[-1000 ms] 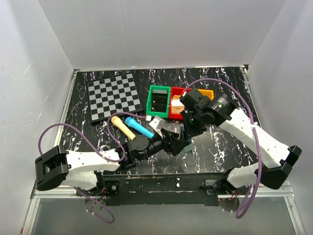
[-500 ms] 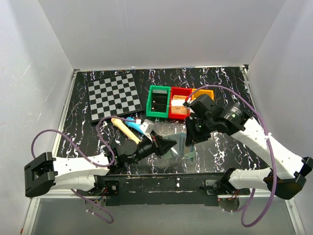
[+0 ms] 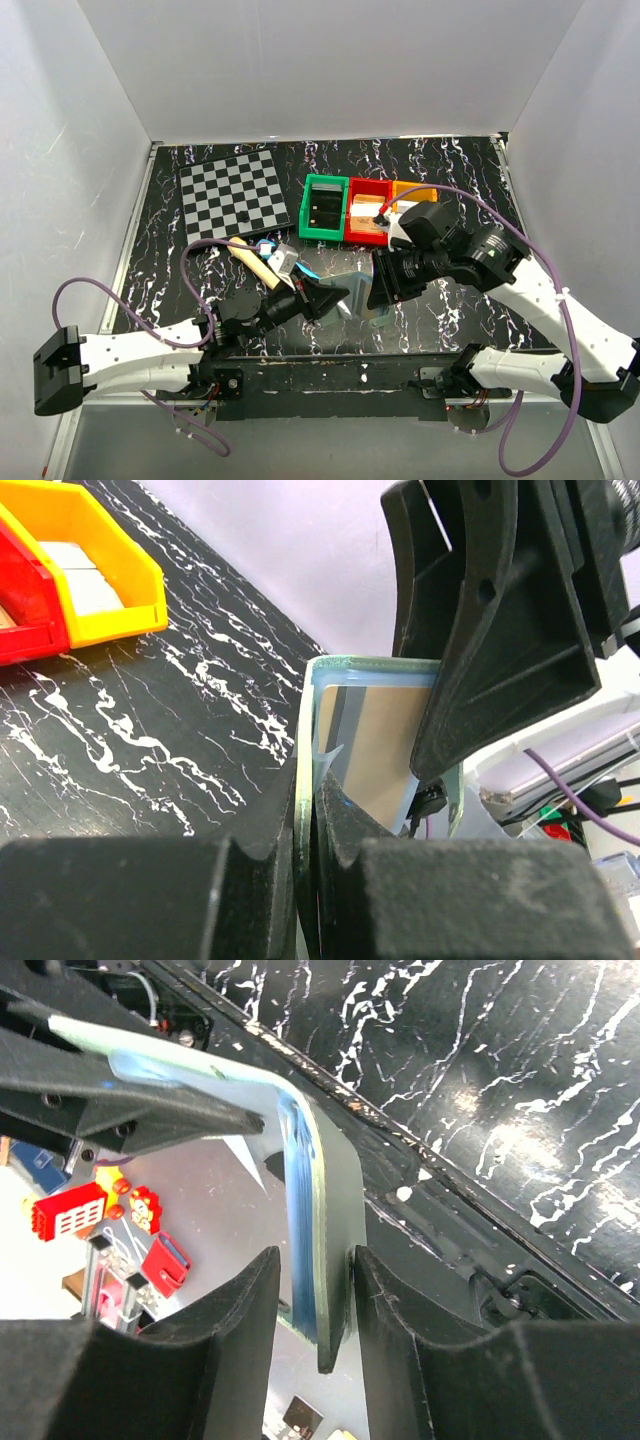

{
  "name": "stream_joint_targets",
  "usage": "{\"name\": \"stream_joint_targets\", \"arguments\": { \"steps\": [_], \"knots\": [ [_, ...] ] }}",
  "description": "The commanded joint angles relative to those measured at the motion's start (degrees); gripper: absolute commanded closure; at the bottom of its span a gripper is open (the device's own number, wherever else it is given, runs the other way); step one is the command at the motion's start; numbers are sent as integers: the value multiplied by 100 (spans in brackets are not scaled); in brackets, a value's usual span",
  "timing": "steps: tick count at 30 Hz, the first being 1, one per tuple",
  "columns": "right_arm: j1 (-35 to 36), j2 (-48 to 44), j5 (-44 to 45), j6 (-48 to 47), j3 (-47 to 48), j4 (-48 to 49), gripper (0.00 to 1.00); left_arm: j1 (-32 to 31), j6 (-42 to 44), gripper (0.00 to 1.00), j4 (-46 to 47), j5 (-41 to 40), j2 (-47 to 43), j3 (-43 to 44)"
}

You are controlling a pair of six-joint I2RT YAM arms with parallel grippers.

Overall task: Take the credit cards out of the card holder
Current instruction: Open the card holder at the center of the board.

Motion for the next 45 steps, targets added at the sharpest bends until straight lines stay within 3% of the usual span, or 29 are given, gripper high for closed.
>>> {"name": "stream_joint_targets", "arguments": {
  "steps": [1, 8, 20, 26, 29, 32, 35, 40, 45],
  "knots": [
    [-92, -387, -603, 4, -225, 538, 56, 24, -119, 100, -121, -307, -371, 117],
    [-145, -571, -647, -13, -498, 678, 62, 24, -58, 100, -551, -237, -757, 407],
    [-400, -985, -551, -496, -911, 213, 60, 24, -14, 100, -2142, -184, -1355, 1242],
    [-882, -959, 318, -313, -999, -252, 58, 24, -67, 100, -2731, -96, -1487, 1611],
    [-1234, -1038, 1204, -163, -930, -516, 59, 32, -163, 100, -3380, -175, -1487, 1883],
    [-1262, -1423, 1419, -84, -693, -107, 58, 15, -216, 100, -3926, -324, -1461, 2164],
    [-1270, -1985, 814, -144, -569, 650, 51, 32, -251, 100, -4366, -553, -1409, 2349],
    [-1253, -2128, -329, -180, -69, 1276, 20, 24, -252, 100, -4639, -826, -1312, 2491],
    [-1095, -1803, -490, -171, 196, 1347, 12, 32, -278, 100, -4526, -703, -1084, 2543]
  ]
}}
